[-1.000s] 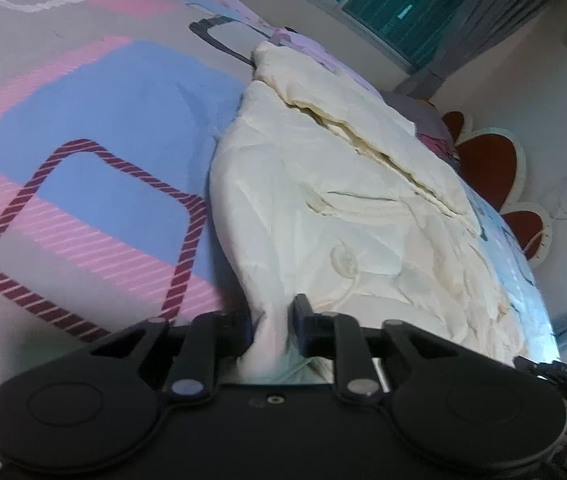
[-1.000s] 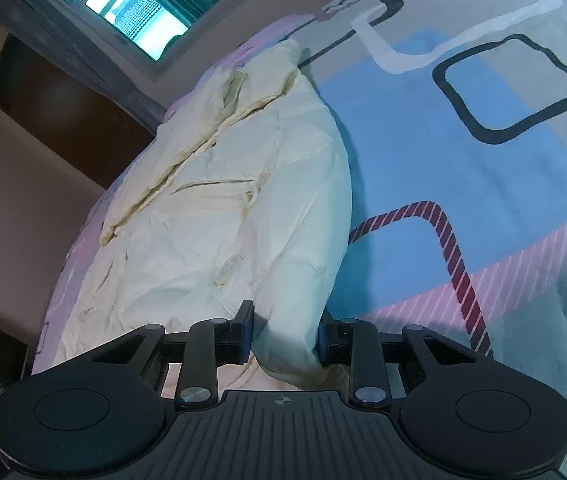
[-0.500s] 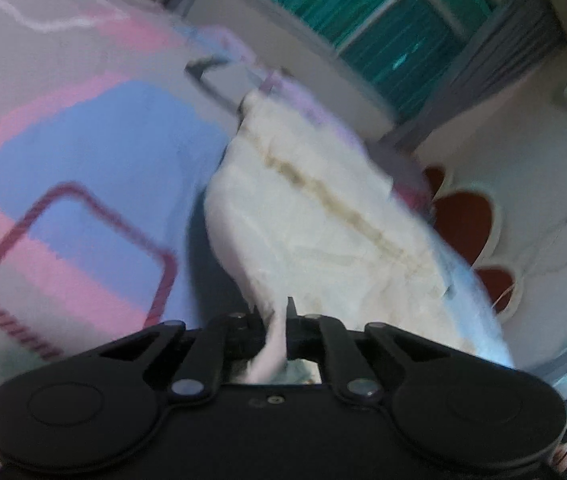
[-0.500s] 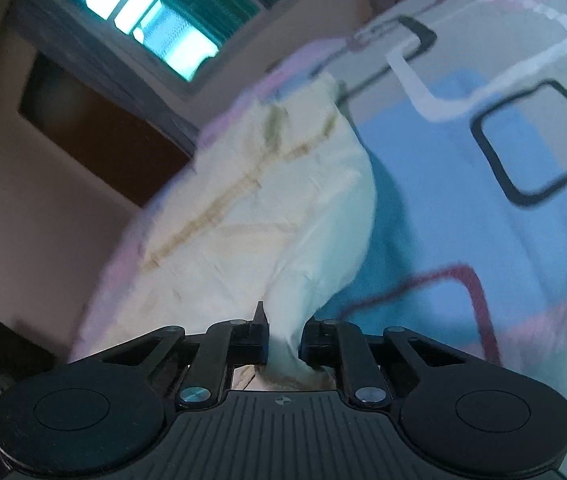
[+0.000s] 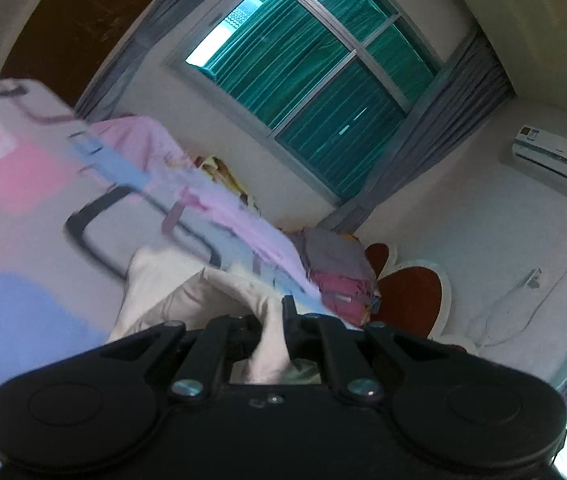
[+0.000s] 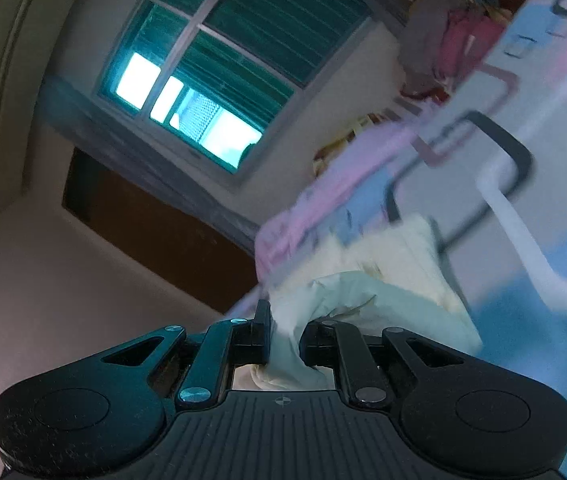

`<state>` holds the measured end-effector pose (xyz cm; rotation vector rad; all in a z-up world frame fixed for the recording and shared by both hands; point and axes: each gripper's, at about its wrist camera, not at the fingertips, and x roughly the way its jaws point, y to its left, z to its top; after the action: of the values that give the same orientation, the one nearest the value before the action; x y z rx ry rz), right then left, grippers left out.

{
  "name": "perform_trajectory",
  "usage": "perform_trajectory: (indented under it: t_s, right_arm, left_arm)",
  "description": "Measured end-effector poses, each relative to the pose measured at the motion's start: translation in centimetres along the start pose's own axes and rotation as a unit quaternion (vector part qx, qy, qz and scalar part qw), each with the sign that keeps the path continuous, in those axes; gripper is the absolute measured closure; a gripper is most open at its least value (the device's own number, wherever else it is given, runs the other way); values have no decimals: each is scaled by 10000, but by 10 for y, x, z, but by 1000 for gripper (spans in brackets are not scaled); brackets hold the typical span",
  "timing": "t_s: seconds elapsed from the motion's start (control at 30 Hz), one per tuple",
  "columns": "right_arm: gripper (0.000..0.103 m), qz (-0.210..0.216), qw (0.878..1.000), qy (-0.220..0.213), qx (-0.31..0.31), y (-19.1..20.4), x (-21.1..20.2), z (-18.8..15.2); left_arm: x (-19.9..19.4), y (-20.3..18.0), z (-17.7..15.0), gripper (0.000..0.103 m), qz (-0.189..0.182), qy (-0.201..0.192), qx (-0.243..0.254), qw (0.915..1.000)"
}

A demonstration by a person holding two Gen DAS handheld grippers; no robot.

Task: Fold large clothes
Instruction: 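Grasp the hem with both grippers and lift it toward the collar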

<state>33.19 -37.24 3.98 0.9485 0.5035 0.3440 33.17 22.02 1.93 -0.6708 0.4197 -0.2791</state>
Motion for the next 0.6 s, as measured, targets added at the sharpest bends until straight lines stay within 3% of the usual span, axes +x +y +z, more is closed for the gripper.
perform_trajectory:
  t_s: [0.23,0.43,0.47,0.53,0.57,0.6]
  right_arm:
    - [91,-240,9992,113,299,-13,99,67]
    - [90,-595,9898,382,1236,-79,187,96]
    - [83,-606,9871,433,1414,-92,198,97]
    - [0,-335,9855,295,1639,-112,211,101]
    - [1,-295,9871,-31,1574,-115,208,103]
    - [0,-401,9899,-267,1334,-114,204,108]
  left_arm:
    - [107,18,56,98,112,311,-40,9994]
    - [188,61,67,96,469,838,-345,9948]
    - [201,68,67,86,505,908,-342,9940]
    - [221,89,67,73,675,1004,-535,9912]
    - [226,97,67,56,679,971,-647,9909]
    - [228,102,70,47,720,880,-682,9912]
